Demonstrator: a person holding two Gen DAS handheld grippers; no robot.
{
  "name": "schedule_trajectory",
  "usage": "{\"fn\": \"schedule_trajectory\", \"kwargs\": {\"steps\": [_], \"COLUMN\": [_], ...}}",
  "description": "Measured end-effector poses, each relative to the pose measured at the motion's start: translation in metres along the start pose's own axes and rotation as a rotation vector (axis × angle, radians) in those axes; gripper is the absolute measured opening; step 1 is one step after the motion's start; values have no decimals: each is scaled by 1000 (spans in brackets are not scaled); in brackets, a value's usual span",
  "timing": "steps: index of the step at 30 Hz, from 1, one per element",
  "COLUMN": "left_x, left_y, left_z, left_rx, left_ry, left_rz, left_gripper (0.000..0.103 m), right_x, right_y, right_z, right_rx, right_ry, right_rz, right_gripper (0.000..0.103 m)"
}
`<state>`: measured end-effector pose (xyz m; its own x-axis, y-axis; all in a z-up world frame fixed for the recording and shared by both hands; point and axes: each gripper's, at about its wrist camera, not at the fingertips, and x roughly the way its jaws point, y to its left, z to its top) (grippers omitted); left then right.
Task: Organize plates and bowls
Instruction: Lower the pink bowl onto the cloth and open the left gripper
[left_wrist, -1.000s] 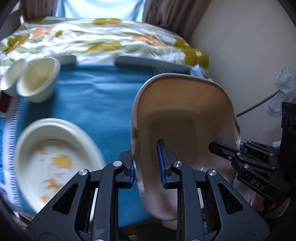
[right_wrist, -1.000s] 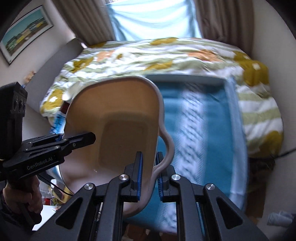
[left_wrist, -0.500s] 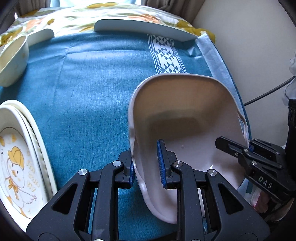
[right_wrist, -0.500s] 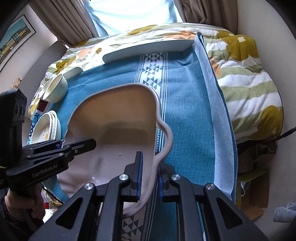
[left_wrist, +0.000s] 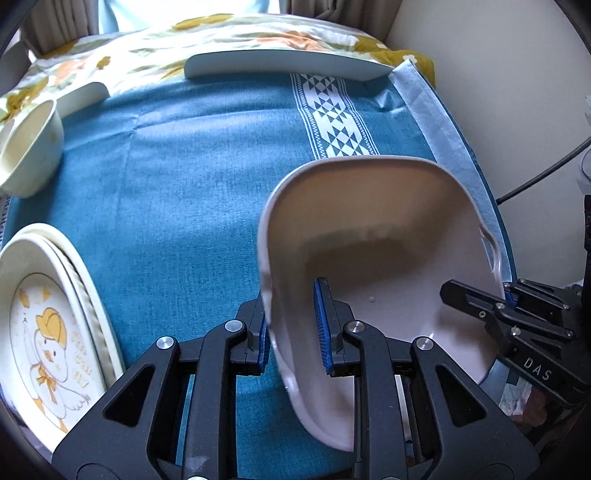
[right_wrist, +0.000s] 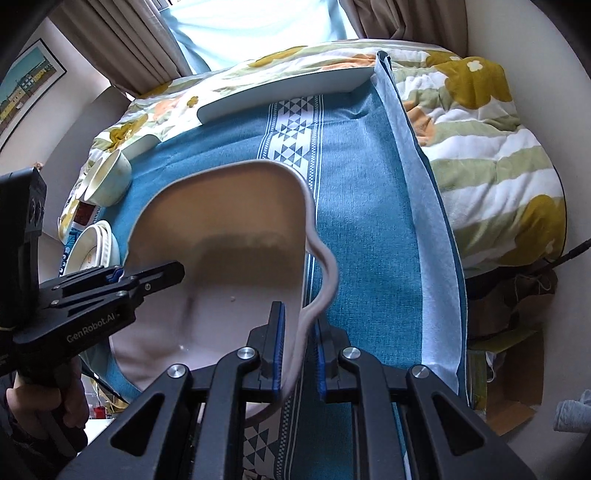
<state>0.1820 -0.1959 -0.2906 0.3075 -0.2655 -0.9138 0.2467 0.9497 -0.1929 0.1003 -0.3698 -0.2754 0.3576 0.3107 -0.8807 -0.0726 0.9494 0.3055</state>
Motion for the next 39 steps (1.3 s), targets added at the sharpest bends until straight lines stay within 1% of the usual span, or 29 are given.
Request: {"fn": "schedule_trajectory", "kwargs": {"steps": [4, 5, 6, 7, 8, 9, 11, 13, 14, 15, 16, 17, 18, 19, 22, 24, 27, 30, 33, 34, 39], "left_x": [-2, -1, 0, 2, 3, 4, 4, 3, 3, 3, 2, -1, -5, -8, -13, -20, -42, -82, -126, -141, -203], "left_y": [0, 1, 1, 1, 1, 1, 1, 1, 1, 0, 0, 1, 1, 2, 3, 3, 3, 4, 10, 13, 38], "left_z": [-1, -1, 0, 1, 1, 1, 2, 2, 2, 2, 2, 1, 0, 0, 1, 0, -1, -5, -10, -13, -24], "left_rx": [1, -2, -4, -4, -4, -3, -2, -1, 0, 1, 1, -1, -5, -10, -11, -13, -19, -24, -33, -40, -70], "left_ry": [4, 8, 14, 19, 24, 27, 28, 26, 24, 23, 17, 0, -20, -34, -28, -30, -53, -107, -179, -206, -321], "left_rz": [-5, -9, -13, -14, -12, -6, -5, -2, 0, 1, 1, 4, 5, 6, 18, 21, 27, 42, 69, 83, 135], "left_gripper": [18, 18, 18, 18, 18, 18, 19, 20, 27, 47, 63, 89, 93, 93, 93, 93, 93, 93, 93, 93, 99], "right_x": [1, 0, 0, -1, -3, -5, -8, -10, -10, -11, -11, -11, -11, -12, -14, -18, -32, -52, -83, -91, -119], "right_y": [2, 2, 2, 2, 2, 2, 2, 4, 4, 5, 5, 5, 5, 5, 6, 7, 16, 26, 42, 47, 81], "right_z": [-1, -1, -2, -2, -2, -2, -2, -3, -4, -5, -7, -8, -9, -10, -13, -14, -16, -16, -13, -12, 1], "right_rx": [9, 11, 11, 7, 3, -2, -22, -51, -59, -65, -69, -70, -72, -73, -78, -89, -131, -158, -214, -233, -311], "right_ry": [-3, -4, -4, -6, -11, -16, -21, -24, -23, -23, -26, -27, -26, -26, -35, -43, -78, -115, -215, -237, -320], "right_rz": [0, 7, 14, 21, 30, 38, 45, 44, 41, 41, 40, 38, 36, 31, 23, 14, -29, -26, -21, -18, 17], "right_gripper": [14, 18, 28, 34, 48, 55, 59, 69, 79, 86, 86, 86, 86, 86, 87, 100, 102, 102, 102, 102, 102]}}
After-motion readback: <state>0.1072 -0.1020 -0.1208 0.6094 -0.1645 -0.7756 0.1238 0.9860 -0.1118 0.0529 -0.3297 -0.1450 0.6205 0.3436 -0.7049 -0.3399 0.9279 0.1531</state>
